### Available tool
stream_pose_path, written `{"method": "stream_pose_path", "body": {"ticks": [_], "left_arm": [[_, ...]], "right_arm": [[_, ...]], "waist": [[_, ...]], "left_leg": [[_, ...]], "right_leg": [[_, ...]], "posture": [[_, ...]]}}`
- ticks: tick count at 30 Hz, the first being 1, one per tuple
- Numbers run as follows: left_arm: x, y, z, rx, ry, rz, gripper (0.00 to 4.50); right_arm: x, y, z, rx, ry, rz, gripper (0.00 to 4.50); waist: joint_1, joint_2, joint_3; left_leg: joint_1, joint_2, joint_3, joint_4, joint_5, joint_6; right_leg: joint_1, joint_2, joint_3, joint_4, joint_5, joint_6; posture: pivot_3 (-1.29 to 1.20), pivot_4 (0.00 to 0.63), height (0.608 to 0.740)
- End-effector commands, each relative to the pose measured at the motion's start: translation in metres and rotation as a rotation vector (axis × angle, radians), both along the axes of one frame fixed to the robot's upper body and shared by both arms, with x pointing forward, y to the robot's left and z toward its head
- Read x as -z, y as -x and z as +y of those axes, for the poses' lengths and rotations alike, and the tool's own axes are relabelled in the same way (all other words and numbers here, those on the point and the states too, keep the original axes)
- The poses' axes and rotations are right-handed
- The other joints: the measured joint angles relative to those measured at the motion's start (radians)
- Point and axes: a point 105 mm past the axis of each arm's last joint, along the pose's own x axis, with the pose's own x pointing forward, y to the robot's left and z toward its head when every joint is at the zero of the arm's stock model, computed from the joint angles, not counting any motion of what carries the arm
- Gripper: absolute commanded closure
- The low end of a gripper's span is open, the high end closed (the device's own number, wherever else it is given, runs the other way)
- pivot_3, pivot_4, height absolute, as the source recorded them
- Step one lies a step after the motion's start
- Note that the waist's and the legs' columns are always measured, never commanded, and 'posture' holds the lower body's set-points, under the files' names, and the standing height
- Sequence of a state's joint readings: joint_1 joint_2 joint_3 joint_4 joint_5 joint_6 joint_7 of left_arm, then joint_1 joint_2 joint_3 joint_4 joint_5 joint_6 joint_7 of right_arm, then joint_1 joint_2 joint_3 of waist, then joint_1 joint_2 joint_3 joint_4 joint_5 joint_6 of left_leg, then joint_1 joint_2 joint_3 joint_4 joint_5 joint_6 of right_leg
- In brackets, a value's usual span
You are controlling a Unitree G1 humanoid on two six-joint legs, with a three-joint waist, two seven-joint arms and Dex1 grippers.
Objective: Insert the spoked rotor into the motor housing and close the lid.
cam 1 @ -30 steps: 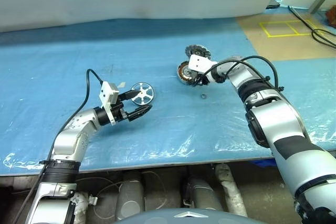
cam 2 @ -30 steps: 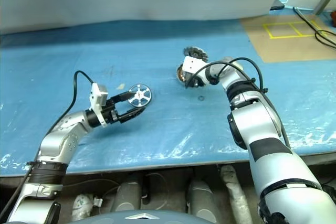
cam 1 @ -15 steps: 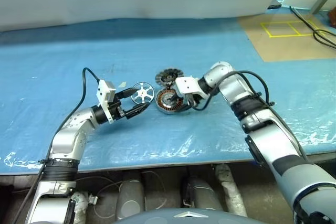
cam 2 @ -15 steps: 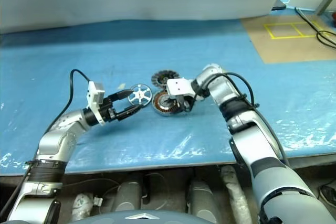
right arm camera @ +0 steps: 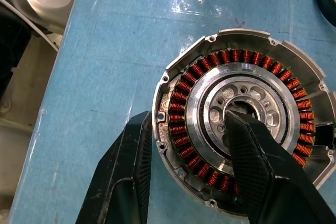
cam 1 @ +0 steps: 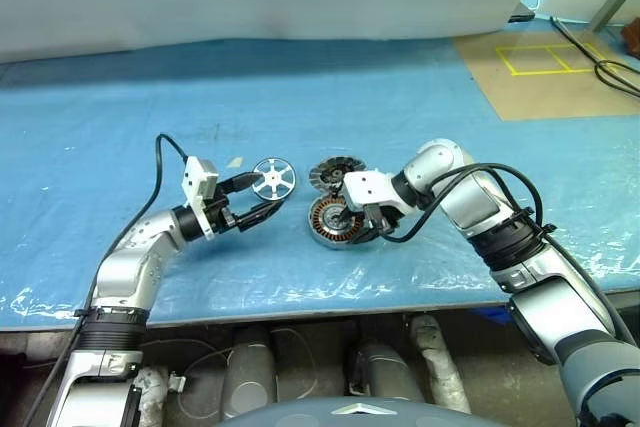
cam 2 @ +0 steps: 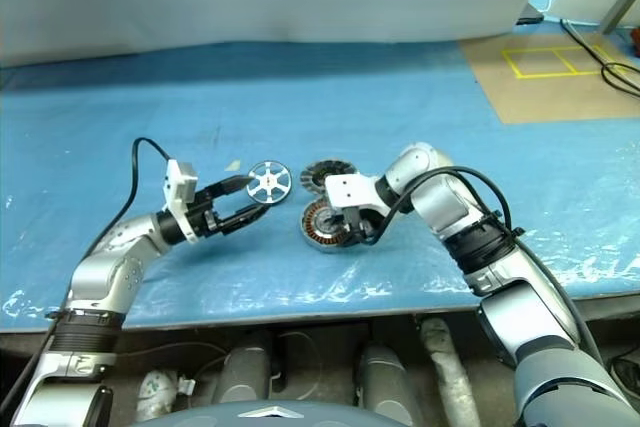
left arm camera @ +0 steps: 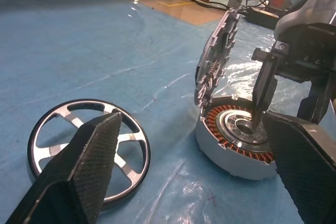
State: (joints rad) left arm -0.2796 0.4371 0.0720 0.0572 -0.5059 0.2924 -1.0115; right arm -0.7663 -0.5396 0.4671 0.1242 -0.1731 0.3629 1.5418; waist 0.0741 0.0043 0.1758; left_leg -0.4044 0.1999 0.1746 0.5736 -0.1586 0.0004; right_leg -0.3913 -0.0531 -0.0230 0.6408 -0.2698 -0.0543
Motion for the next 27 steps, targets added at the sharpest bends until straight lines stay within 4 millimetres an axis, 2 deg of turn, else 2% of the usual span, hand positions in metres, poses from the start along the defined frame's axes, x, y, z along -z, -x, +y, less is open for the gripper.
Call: {"method": "stream_pose_path", "body": {"ticks": [1, 9, 13, 18, 19, 22, 27], "left_arm": [[-0.010, -0.003, -0.005, 0.030, -0.001, -0.037, 0.00], [-0.010, -0.005, -0.006, 0.048, -0.006, -0.037, 0.00], [-0.008, -0.005, -0.005, 0.051, -0.012, -0.035, 0.00], [-0.008, -0.006, -0.005, 0.054, -0.011, -0.039, 0.00], [-0.008, -0.006, -0.005, 0.055, -0.010, -0.039, 0.00], [-0.008, -0.007, -0.005, 0.056, -0.009, -0.040, 0.00], [-0.006, -0.006, -0.005, 0.058, -0.005, -0.036, 0.00]], "right_arm": [[0.008, 0.007, -0.001, -0.012, 0.016, 0.038, 2.72], [0.011, 0.008, -0.001, -0.040, 0.002, 0.000, 2.72], [0.009, 0.013, -0.001, -0.111, -0.013, -0.025, 2.72], [0.002, 0.009, 0.004, -0.081, -0.059, -0.052, 1.00], [-0.003, 0.009, 0.003, -0.075, -0.072, -0.047, 0.78], [-0.017, 0.017, -0.003, -0.090, -0.089, -0.018, 0.78], [-0.043, 0.028, -0.001, -0.068, -0.190, -0.013, 0.78]], "waist": [[0.000, 0.000, 0.000], [-0.002, 0.000, 0.000], [-0.002, 0.000, 0.000], [-0.003, 0.000, 0.000], [-0.003, 0.000, 0.000], [-0.002, 0.000, 0.000], [0.000, 0.000, 0.000]], "left_leg": [[0.000, 0.000, 0.000, 0.000, 0.000, 0.000], [0.000, 0.000, 0.000, -0.001, 0.000, 0.000], [0.000, 0.000, 0.000, -0.001, 0.000, 0.000], [0.000, 0.000, 0.000, -0.001, 0.000, 0.000], [0.000, 0.000, 0.000, -0.001, 0.000, 0.000], [0.000, -0.001, 0.000, -0.001, 0.000, 0.000], [0.000, -0.001, 0.000, -0.002, 0.000, 0.000]], "right_leg": [[0.000, 0.000, 0.000, 0.000, 0.000, 0.000], [0.000, 0.000, 0.000, 0.000, 0.000, 0.000], [0.000, 0.000, 0.000, 0.000, 0.000, 0.000], [-0.001, 0.000, 0.000, -0.001, 0.000, 0.000], [-0.001, 0.000, 0.000, -0.001, 0.000, 0.000], [-0.001, 0.000, 0.000, -0.001, 0.000, 0.000], [-0.001, 0.000, 0.000, -0.001, 0.000, 0.000]], "posture": [[0.00, 0.150, 0.740], [0.00, 0.150, 0.740], [0.00, 0.150, 0.740], [0.00, 0.150, 0.740], [0.00, 0.150, 0.740], [0.00, 0.150, 0.740], [0.00, 0.150, 0.740]]}}
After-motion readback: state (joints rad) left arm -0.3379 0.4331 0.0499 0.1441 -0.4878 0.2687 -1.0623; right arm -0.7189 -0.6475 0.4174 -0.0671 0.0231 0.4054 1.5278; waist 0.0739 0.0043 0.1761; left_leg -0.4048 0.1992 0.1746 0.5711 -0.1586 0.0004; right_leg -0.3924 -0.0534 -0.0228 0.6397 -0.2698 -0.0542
